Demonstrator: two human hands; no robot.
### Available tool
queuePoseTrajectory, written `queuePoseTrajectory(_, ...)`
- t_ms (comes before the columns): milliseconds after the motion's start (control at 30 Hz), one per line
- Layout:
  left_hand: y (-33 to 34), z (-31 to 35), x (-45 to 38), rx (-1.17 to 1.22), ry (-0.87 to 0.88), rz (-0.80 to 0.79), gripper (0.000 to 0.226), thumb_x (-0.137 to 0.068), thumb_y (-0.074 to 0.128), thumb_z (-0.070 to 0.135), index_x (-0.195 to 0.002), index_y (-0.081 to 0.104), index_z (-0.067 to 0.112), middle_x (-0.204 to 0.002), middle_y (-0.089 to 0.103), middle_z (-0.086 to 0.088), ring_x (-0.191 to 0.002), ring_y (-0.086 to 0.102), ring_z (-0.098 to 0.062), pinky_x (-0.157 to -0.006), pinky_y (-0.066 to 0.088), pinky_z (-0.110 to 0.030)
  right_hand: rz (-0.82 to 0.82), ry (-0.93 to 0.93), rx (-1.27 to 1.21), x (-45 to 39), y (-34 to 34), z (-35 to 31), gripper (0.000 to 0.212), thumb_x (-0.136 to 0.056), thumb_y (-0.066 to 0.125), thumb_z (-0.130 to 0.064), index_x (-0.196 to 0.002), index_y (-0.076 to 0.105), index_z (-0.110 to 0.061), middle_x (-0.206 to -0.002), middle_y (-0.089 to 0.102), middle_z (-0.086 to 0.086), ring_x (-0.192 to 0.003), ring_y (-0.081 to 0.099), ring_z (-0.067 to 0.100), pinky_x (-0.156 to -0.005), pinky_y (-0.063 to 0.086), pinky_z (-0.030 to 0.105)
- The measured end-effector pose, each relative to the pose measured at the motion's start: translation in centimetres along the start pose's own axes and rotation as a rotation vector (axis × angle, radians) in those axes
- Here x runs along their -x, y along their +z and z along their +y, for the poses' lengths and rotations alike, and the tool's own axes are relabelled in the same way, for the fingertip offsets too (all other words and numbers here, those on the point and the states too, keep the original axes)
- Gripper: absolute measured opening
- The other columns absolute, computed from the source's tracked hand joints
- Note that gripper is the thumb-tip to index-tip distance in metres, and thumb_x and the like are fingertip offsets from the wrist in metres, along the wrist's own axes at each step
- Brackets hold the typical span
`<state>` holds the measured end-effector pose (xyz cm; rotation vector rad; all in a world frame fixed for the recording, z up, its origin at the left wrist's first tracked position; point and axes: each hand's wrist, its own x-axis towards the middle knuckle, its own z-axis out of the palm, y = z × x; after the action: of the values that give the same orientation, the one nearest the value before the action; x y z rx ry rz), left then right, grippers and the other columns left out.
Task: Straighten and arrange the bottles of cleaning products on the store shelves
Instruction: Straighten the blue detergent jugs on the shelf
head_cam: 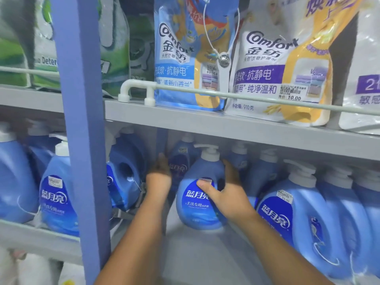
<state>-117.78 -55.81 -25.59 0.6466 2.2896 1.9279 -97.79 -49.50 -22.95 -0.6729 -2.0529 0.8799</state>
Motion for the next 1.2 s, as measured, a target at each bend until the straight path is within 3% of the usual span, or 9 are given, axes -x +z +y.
queuePoseTrajectory(133, -2.1, 0.1, 4.7, 0.093, 0.197, 0.001, 0.049, -0.092, 0.051, 0.062, -0.118, 0.067, 0.024, -0.114, 0.071, -0.002, -0.112, 0.064, -0.027, -0.091, 0.045, -0.031, 0.025, -0.075, 0.141, -1.4, 4.0, -1.2, 0.057, -0.092, 0.072, -0.042, -0.139, 0.044, -0.024, -0.135, 0.053, 0.002, -0.125, 0.053, 0.023, -0.106, 0.040, 0.028)
queuePoseTrajectory(200, -2.1, -0.7, 5.3, -0.044, 0.257, -0.080, 0.070, -0.072, 0.067, 0.071, -0.124, 0.058, 0.024, -0.117, 0.066, -0.001, -0.113, 0.062, -0.024, -0.096, 0.050, -0.037, -0.081, -0.063, 0.308, -2.3, 5.0, -1.9, 0.054, -0.101, 0.055, -0.036, -0.148, 0.043, -0.011, -0.143, 0.049, 0.014, -0.133, 0.049, 0.033, -0.104, 0.034, 0.029)
queuePoseTrajectory(300, -1.9, -1.3, 5.2, -0.166, 0.247, -0.099, 0.099, -0.064, 0.085, 0.060, -0.139, 0.043, 0.012, -0.131, 0.051, -0.013, -0.128, 0.048, -0.033, -0.108, 0.044, -0.048, 0.190, -0.135, 0.377, -3.5, 3.1, -1.5, 0.044, -0.092, 0.036, -0.031, -0.114, 0.066, -0.007, -0.115, 0.065, 0.018, -0.107, 0.063, 0.038, -0.088, 0.039, 0.035)
queuePoseTrajectory(367, -1.7, -1.6, 5.0, -0.160, 0.227, -0.090, 0.098, -0.070, 0.090, 0.045, -0.145, 0.037, 0.009, -0.135, 0.046, -0.016, -0.133, 0.042, -0.035, -0.112, 0.040, -0.047, 0.327, -0.013, 0.330, -4.4, 0.3, -0.8, 0.060, -0.089, 0.030, -0.043, -0.117, 0.064, -0.003, -0.119, 0.062, 0.020, -0.113, 0.059, 0.037, -0.089, 0.039, 0.035)
queuePoseTrajectory(433, -1.4, -2.1, 4.5, -0.146, 0.231, -0.104, 0.098, -0.074, 0.088, 0.042, -0.149, 0.032, 0.014, -0.136, 0.044, -0.015, -0.133, 0.043, -0.035, -0.113, 0.040, -0.048, 0.403, 0.148, 0.211, -5.6, -1.8, -0.6, 0.056, -0.093, 0.053, -0.041, -0.125, 0.058, 0.005, -0.130, 0.055, 0.023, -0.127, 0.051, 0.036, -0.098, 0.034, 0.032)
queuePoseTrajectory(533, -1.0, -2.6, 4.2, -0.125, 0.221, -0.151, 0.099, -0.079, 0.084, 0.040, -0.156, 0.024, 0.023, -0.135, 0.045, -0.013, -0.130, 0.048, -0.034, -0.111, 0.042, -0.048, 0.382, 0.110, 0.155, -7.1, -2.7, -1.9, 0.053, -0.088, 0.073, -0.020, -0.129, 0.052, 0.005, -0.131, 0.051, 0.024, -0.127, 0.049, 0.036, -0.107, 0.035, 0.035)
queuePoseTrajectory(700, -0.3, -3.0, 4.1, -0.130, 0.222, -0.155, 0.099, -0.085, 0.082, 0.027, -0.161, 0.019, 0.022, -0.139, 0.043, -0.015, -0.132, 0.046, -0.034, -0.111, 0.039, -0.039, 0.188, 0.086, 0.298, -8.3, -3.1, -1.0, 0.052, -0.085, 0.065, -0.003, -0.133, 0.047, 0.001, -0.131, 0.050, 0.023, -0.123, 0.053, 0.039, -0.101, 0.045, 0.041)
queuePoseTrajectory(800, 0.0, -2.8, 4.2, -0.119, 0.239, -0.122, 0.097, -0.084, 0.083, 0.023, -0.159, 0.021, 0.021, -0.140, 0.042, -0.013, -0.133, 0.046, -0.033, -0.111, 0.040, -0.041, 0.093, 0.044, 0.591, -8.6, -3.2, -0.8, 0.053, -0.092, 0.062, -0.020, -0.140, 0.046, -0.002, -0.139, 0.050, 0.022, -0.130, 0.046, 0.040, -0.104, 0.040, 0.040)
queuePoseTrajectory(1200, -1.0, -2.2, 5.7, -0.063, 0.190, -0.080, 0.084, -0.083, 0.082, 0.030, -0.149, 0.031, 0.021, -0.131, 0.038, -0.001, -0.131, 0.044, -0.027, -0.103, 0.039, -0.039, 0.209, -0.027, 0.719, -9.0, -2.0, -0.2, 0.049, -0.098, 0.057, -0.025, -0.141, 0.047, -0.002, -0.138, 0.051, 0.026, -0.124, 0.049, 0.043, -0.099, 0.037, 0.043)
